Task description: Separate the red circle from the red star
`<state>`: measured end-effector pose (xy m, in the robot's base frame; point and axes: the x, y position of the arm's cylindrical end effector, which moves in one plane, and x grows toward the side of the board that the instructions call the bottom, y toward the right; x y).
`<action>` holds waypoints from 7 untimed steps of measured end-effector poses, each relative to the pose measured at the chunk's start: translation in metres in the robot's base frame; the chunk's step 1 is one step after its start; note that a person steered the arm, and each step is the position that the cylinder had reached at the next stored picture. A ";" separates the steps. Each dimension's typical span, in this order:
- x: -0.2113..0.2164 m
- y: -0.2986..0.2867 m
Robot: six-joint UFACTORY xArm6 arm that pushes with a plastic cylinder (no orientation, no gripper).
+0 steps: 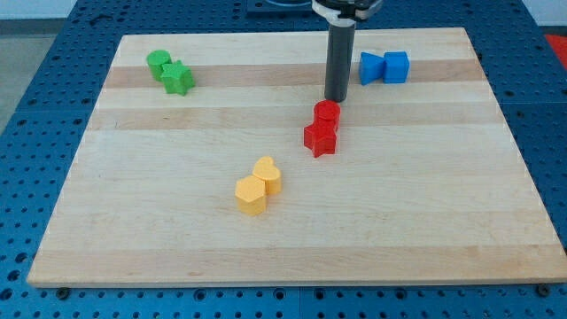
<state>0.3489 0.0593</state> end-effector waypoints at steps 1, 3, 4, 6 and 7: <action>0.007 -0.038; 0.011 -0.037; 0.006 -0.005; 0.032 -0.079; 0.050 -0.090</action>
<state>0.3988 -0.0310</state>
